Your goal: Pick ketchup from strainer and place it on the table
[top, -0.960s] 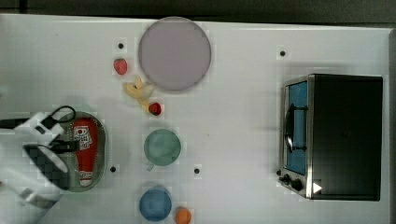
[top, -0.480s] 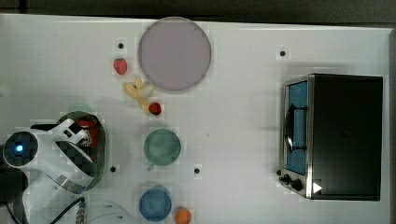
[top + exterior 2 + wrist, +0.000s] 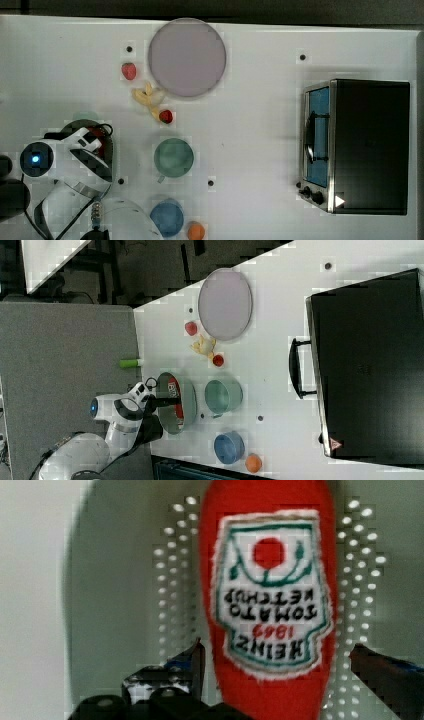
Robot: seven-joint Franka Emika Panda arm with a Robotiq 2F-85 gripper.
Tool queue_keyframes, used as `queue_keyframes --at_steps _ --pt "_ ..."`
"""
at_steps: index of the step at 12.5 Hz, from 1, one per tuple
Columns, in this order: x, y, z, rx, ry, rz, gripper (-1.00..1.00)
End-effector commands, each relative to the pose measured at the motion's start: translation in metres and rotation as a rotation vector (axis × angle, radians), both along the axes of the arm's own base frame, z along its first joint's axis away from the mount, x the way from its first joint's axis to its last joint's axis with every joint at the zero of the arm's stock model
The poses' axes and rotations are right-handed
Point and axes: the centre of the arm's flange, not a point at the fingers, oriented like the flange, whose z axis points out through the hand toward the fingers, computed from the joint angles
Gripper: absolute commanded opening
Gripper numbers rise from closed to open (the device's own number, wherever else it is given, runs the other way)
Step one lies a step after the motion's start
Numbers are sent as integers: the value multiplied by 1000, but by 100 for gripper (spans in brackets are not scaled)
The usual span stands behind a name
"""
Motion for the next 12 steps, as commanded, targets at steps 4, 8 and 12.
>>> queue_keyframes --at_steps 4,8,12 --pt "11 13 11 24 -56 -47 13" --pt "12 8 57 -3 -106 -51 13" --pt "17 3 136 1 -93 -167 13"
